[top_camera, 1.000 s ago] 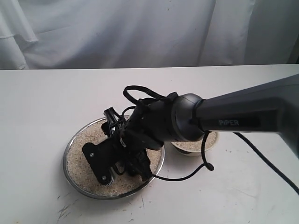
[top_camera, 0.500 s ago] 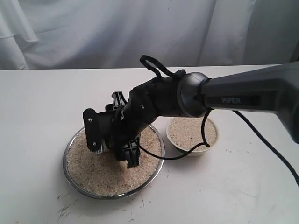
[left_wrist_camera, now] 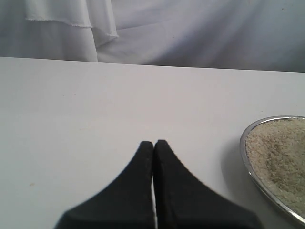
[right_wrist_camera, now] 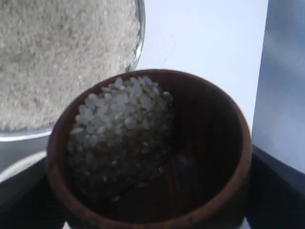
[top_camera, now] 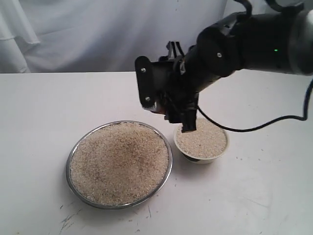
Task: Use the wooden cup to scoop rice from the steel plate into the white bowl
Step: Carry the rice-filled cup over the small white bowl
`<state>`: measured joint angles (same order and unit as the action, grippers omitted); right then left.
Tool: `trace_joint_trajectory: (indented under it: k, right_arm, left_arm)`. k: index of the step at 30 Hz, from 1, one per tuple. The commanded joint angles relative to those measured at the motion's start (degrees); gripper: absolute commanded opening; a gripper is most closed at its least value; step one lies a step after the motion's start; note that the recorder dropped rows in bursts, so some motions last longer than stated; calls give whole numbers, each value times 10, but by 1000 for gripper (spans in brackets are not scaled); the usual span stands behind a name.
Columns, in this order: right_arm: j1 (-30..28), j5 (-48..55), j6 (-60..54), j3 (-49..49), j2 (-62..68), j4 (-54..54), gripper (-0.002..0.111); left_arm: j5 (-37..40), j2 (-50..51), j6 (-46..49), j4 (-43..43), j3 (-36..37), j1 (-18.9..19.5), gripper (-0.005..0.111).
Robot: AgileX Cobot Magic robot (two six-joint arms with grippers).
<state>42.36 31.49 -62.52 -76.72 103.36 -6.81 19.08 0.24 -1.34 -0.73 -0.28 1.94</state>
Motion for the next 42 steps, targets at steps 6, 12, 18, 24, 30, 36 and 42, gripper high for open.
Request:
trace_joint_trajectory:
  k: [6, 12, 18, 24, 30, 36, 42]
  right_arm:
    - [-58, -56, 8, 99, -68, -50, 0]
    - [-66, -59, 66, 114, -66, -143, 0]
    - [-66, -71, 93, 118, -61, -209, 0]
    - [-66, -70, 113, 118, -34, -274, 0]
    - [-64, -70, 145, 118, -12, -342, 0]
    - [-50, -38, 163, 118, -12, -409, 0]
    - [-41, -25, 163, 119, -12, -427, 0]
  left_arm:
    - [-8, -2, 0, 1, 3, -2, 0]
    - [-8, -2, 0, 1, 3, -2, 0]
    - [-8, -2, 0, 1, 3, -2, 0]
    - [-8, -2, 0, 1, 3, -2, 0]
    - [-8, -2, 0, 1, 3, -2, 0]
    - [-8, -2, 0, 1, 3, -2, 0]
    - [-8, -2, 0, 1, 3, -2, 0]
